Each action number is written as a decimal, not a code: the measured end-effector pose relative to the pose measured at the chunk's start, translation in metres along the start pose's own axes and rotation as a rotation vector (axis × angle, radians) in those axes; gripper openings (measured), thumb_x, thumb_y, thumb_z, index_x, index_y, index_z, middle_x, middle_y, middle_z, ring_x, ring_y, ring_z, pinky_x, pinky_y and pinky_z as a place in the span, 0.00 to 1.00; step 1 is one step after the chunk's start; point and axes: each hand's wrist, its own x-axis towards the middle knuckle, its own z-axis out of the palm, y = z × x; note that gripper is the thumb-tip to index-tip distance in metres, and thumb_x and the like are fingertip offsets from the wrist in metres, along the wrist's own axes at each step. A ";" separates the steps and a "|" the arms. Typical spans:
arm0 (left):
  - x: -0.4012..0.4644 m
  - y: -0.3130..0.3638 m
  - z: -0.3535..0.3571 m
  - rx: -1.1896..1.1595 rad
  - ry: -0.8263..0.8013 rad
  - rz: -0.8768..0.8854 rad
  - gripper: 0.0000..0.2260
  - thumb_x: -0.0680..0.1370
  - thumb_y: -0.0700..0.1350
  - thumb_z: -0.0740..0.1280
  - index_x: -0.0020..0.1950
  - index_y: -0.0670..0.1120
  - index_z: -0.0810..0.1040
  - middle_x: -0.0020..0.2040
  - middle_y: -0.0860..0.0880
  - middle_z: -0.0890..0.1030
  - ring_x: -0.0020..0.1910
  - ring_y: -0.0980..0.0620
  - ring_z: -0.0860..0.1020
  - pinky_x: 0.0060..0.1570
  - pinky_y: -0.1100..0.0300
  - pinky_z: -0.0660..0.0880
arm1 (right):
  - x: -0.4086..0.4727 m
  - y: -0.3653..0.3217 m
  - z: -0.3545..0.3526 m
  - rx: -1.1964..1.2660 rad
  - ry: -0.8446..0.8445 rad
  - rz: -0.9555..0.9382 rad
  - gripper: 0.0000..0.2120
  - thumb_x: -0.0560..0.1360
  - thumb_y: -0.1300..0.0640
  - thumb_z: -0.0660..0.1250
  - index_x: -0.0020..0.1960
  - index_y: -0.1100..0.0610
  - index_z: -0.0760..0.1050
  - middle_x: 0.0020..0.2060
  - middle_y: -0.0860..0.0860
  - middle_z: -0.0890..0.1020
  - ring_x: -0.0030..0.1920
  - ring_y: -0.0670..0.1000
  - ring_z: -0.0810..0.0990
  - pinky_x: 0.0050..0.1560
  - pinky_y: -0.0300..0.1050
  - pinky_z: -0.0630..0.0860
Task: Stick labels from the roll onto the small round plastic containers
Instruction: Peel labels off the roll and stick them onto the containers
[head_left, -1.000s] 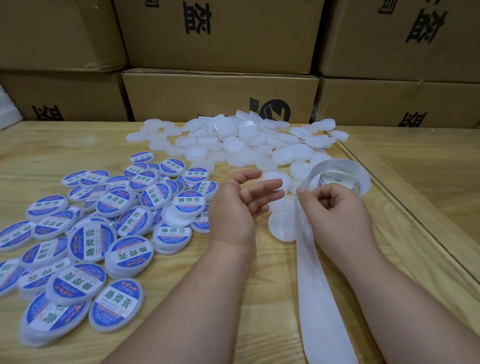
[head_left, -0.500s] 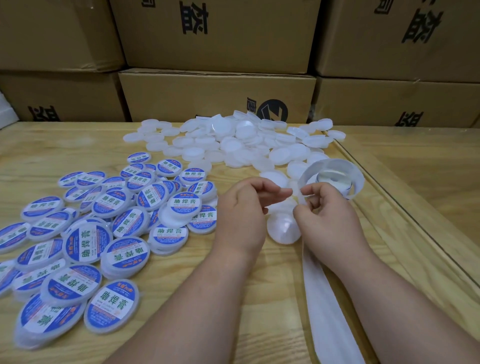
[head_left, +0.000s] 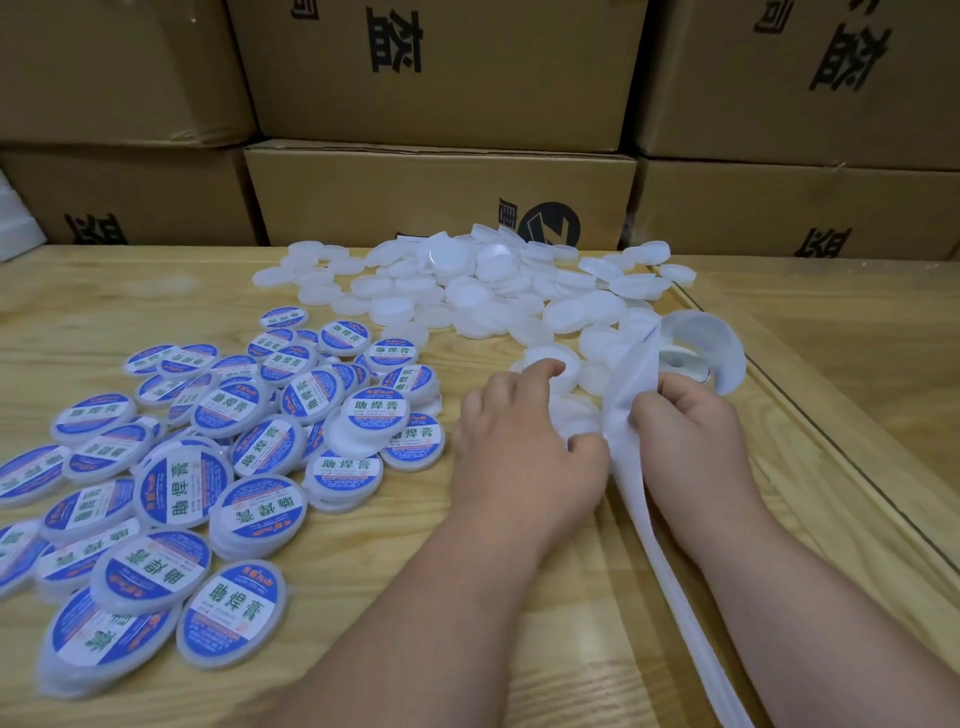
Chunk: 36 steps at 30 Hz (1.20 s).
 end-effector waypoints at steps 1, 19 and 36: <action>-0.001 0.000 -0.001 0.033 -0.016 -0.015 0.31 0.68 0.56 0.56 0.73 0.62 0.63 0.66 0.55 0.68 0.65 0.50 0.61 0.67 0.53 0.60 | 0.000 0.000 0.000 -0.001 0.004 -0.004 0.06 0.65 0.59 0.58 0.35 0.62 0.65 0.25 0.47 0.65 0.28 0.48 0.61 0.24 0.37 0.60; 0.008 -0.011 -0.001 -0.414 0.068 0.017 0.17 0.76 0.42 0.67 0.57 0.63 0.74 0.41 0.64 0.77 0.35 0.61 0.76 0.33 0.72 0.70 | 0.000 -0.003 -0.002 0.030 0.007 -0.058 0.13 0.65 0.57 0.58 0.27 0.51 0.55 0.24 0.44 0.58 0.27 0.46 0.57 0.23 0.36 0.56; 0.005 -0.001 -0.008 -0.691 0.072 0.043 0.18 0.71 0.49 0.59 0.49 0.39 0.80 0.46 0.43 0.82 0.47 0.46 0.78 0.46 0.51 0.76 | -0.008 -0.006 0.004 0.091 -0.268 -0.274 0.11 0.66 0.63 0.60 0.29 0.57 0.78 0.35 0.45 0.77 0.38 0.45 0.75 0.39 0.34 0.70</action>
